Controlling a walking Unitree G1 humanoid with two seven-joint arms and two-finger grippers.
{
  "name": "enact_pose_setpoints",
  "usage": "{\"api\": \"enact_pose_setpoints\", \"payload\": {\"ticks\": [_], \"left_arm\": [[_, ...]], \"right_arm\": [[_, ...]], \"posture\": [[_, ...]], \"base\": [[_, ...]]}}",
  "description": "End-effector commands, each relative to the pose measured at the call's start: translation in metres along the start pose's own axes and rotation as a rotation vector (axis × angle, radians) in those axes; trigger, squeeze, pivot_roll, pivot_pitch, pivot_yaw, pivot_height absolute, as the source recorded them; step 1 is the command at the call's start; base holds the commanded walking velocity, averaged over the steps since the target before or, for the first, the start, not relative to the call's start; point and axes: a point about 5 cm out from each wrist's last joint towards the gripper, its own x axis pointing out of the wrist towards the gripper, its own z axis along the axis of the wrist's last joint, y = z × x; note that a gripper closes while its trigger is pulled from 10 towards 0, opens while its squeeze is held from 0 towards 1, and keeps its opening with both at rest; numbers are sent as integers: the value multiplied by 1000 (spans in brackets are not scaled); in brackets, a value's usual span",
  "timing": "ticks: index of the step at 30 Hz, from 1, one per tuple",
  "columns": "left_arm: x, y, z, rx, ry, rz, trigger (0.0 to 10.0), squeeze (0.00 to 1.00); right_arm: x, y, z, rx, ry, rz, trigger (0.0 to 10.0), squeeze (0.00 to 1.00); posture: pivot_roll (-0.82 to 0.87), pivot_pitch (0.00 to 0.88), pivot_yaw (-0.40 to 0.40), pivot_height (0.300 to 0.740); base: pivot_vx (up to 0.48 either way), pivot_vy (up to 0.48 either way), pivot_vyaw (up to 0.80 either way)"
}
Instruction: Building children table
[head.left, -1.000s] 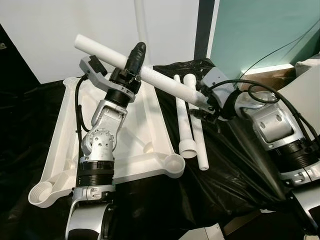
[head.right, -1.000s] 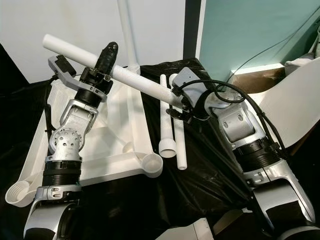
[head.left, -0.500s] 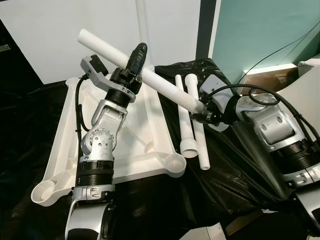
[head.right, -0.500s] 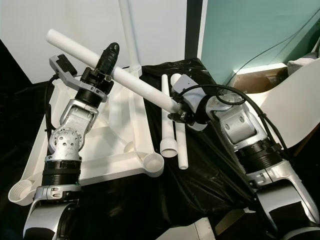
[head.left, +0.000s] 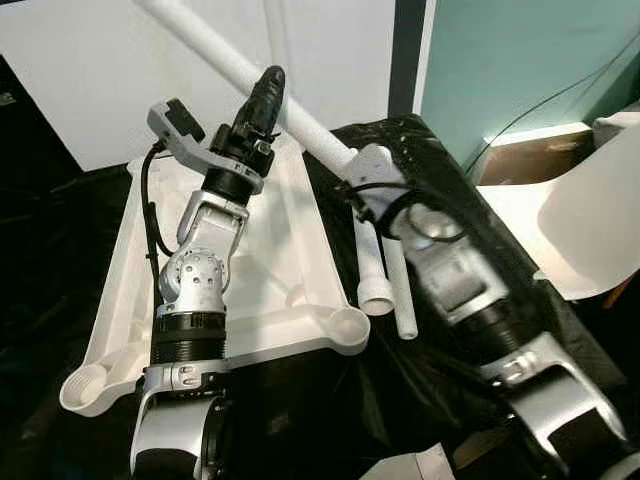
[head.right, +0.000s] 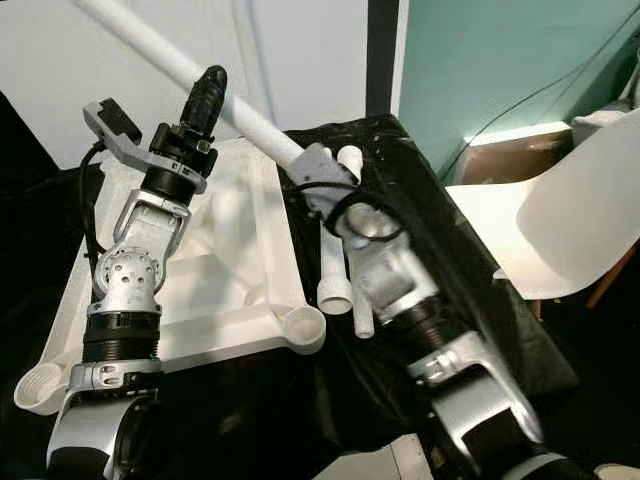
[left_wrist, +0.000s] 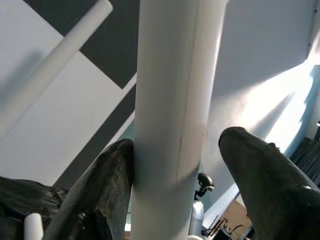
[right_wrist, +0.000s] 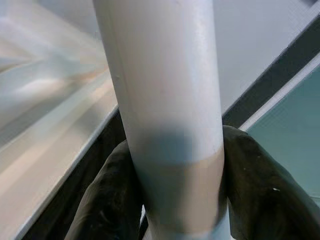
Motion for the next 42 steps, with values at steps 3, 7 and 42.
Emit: {"api": "enact_pose_setpoints", "payload": {"ticks": [3,7,42], "left_arm": [[5,-9,-1,8,8,-112,10000,0],[3,-8,0,17,-1,-101,10000,0],[-1,-15,-9,51,56,-188,0,0]], "right_arm": [[0,20,0,-93,-60,-27,0,0],[-2,30,-2,-127,-76,-21,0,0],[-2,31,25,243,-89,244,10000,0]], "posture": [[-108,0,101,740],[-98,0,95,740],[-107,0,94,740]], "base": [[0,0,0],[0,0,0],[0,0,0]]}}
